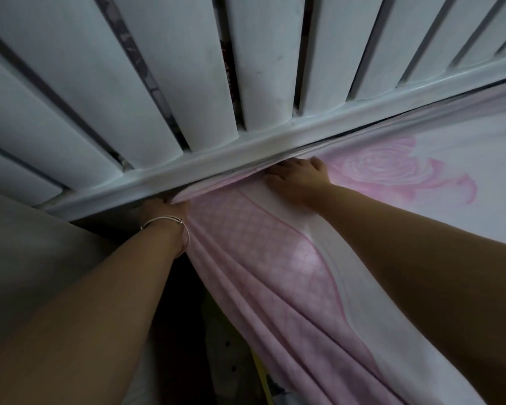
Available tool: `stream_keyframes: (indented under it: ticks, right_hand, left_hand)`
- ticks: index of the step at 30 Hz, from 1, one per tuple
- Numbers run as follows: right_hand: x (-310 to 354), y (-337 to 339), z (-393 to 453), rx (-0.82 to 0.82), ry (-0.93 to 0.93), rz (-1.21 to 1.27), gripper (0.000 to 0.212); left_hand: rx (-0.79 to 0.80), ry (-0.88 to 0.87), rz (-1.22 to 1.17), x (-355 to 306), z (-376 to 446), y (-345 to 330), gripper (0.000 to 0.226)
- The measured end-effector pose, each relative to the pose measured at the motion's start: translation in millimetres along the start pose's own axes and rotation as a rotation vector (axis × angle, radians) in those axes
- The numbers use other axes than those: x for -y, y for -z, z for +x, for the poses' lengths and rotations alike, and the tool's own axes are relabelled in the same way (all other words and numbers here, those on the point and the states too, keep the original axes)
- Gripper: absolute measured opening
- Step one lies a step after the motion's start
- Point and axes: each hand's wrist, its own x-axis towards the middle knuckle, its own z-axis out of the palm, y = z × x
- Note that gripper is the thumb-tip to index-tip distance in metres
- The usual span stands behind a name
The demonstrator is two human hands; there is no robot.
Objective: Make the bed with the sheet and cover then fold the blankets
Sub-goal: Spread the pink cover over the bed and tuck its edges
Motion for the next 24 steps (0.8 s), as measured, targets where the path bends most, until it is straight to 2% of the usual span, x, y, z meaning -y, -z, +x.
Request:
stream_keyframes:
  ticks: [4, 6, 9, 11, 14, 16, 18, 21, 24]
  right_hand:
    - [1, -15, 7, -0.013, -0.027, -0.127, 0.048]
    - [5, -18, 11, 0.012, -0.071, -0.172, 0.052]
    - [12, -21, 16, 0.008, -0.15, -0.189, 0.055]
    - [17, -27, 15, -0.043, -0.179, -0.243, 0.055]
    - [21, -31, 10, -0.115, -0.206, -0.192, 0.058]
    - [20, -31, 4, -0.089, -0.142, -0.126, 0.058]
    - [16, -30, -11, -0.051, -0.045, -0.094, 0.056]
    - [10, -31, -43, -0.013, 0.085, -0.067, 0.055]
    - [1, -27, -90, 0.047, 0.205, 0.06, 0.054]
  left_hand:
    - [-0.095, -0.045, 0.105, 12, 21, -6, 0.048]
    - [-0.121, 0.046, 0.115, 21, 27, -8, 0.046]
    - [-0.165, 0.118, 0.124, 31, 28, -11, 0.069]
    - [-0.122, 0.112, 0.208, 33, 22, -17, 0.082]
    - [0.075, 0.014, 0.358, 28, 8, -26, 0.077]
    - [0.221, -0.07, 0.379, 25, -3, -31, 0.056]
    - [0.235, -0.11, 0.378, 24, -15, -33, 0.044]
    - [0.04, -0.093, 0.435, 13, -41, -29, 0.047]
    - [-0.039, -0.217, 0.553, -6, -90, -27, 0.045]
